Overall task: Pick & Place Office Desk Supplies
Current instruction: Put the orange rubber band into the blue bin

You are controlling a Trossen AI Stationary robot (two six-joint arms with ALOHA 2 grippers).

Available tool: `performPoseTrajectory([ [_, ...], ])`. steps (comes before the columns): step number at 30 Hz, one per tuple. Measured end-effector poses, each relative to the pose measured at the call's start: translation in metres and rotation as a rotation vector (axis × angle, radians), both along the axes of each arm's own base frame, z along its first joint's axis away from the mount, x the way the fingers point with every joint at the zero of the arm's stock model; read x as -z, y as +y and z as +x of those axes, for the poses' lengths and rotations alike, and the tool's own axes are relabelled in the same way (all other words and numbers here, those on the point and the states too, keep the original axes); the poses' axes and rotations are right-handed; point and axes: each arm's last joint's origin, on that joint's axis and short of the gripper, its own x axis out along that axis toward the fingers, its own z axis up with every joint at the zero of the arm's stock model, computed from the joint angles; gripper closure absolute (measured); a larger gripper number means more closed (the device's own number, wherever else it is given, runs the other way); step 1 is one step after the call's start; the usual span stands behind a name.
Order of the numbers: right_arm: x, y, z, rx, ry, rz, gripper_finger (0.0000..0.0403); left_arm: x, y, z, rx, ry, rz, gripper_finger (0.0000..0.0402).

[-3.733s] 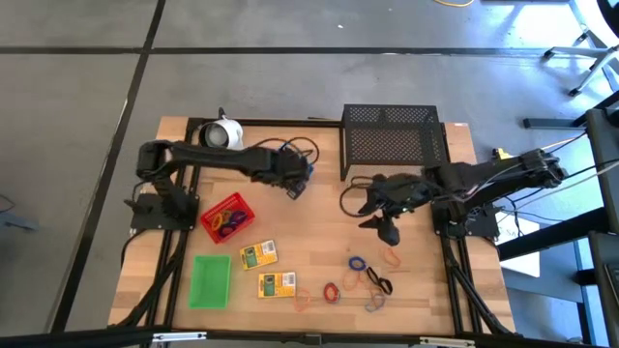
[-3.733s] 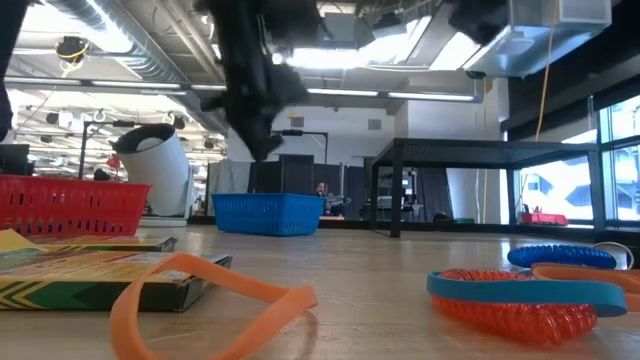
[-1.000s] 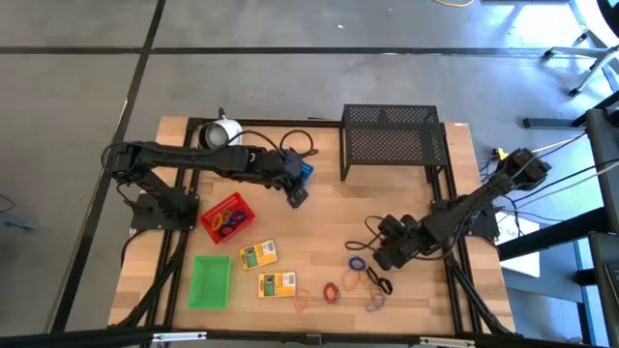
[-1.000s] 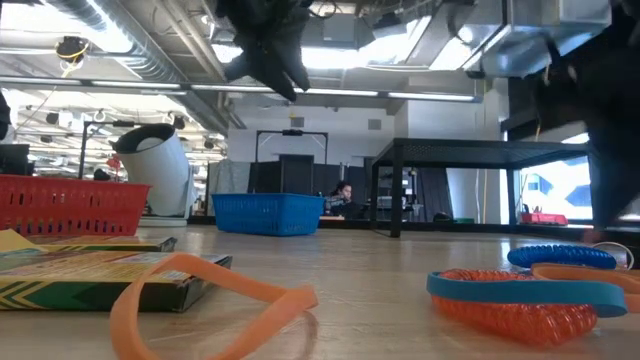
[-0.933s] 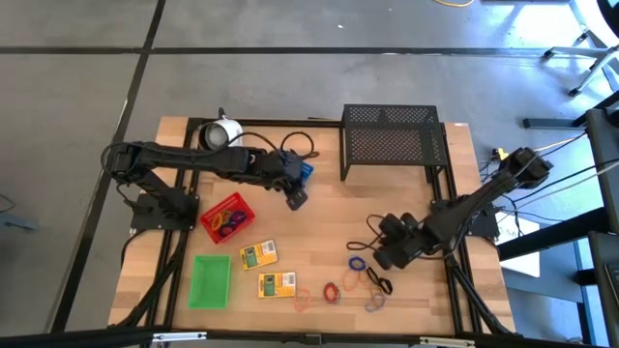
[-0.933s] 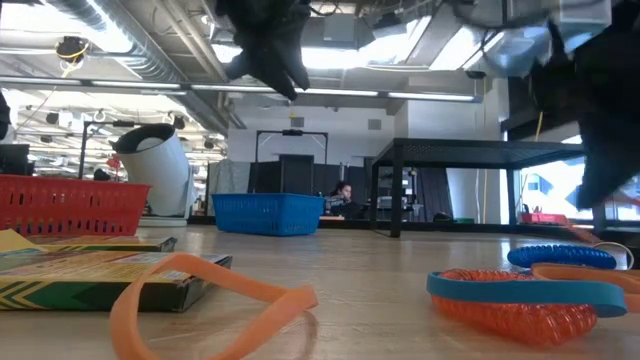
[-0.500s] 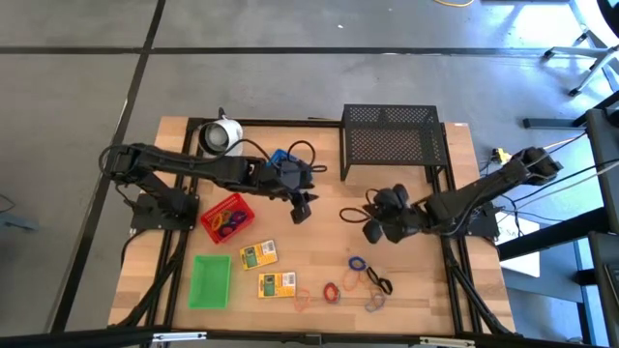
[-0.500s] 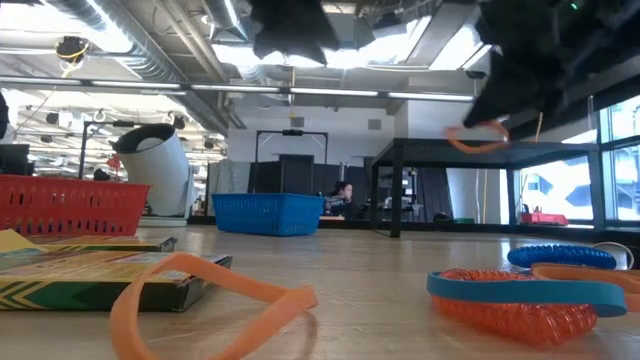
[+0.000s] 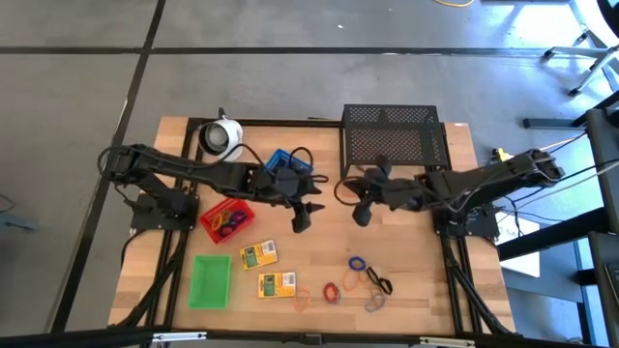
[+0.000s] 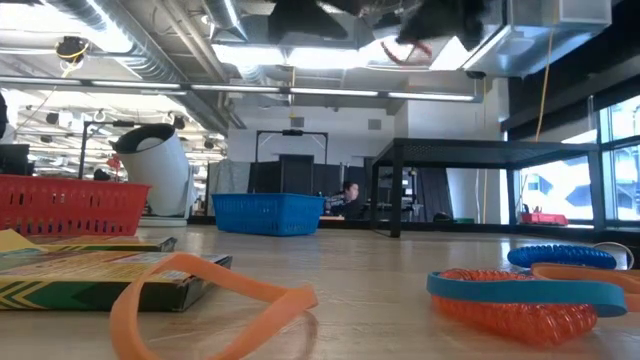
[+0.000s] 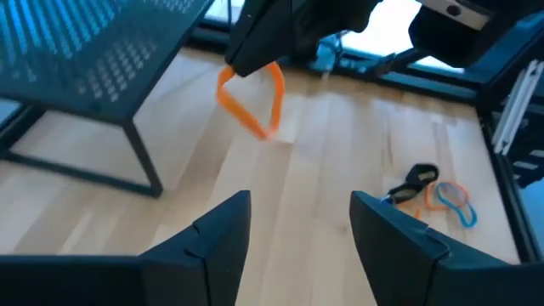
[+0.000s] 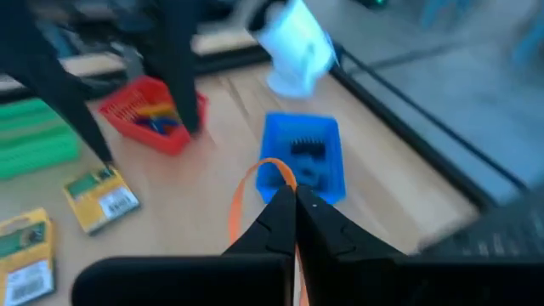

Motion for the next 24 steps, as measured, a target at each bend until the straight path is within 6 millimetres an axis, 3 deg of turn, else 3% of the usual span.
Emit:
performPoseTrajectory([
  [8,-0.017,-0.002,0.009,-0.173,-0.091,-0.103,0.0399,-0.012,0.001,0.007,-0.011,-0.143,0.025,0.0207],
  [16,-0.022,-0.003,0.011,-0.207,-0.120,-0.165,0.0399,-0.016,0.003,0.008,-0.022,-0.183,0.021,0.0213],
  [19,-0.022,-0.002,0.011,-0.210,-0.118,-0.171,0.0399,-0.016,0.001,0.008,-0.017,-0.183,0.020,0.0233],
  [24,-0.022,-0.002,0.011,-0.210,-0.118,-0.171,0.0399,-0.016,0.001,0.008,-0.057,-0.187,0.023,0.0303],
])
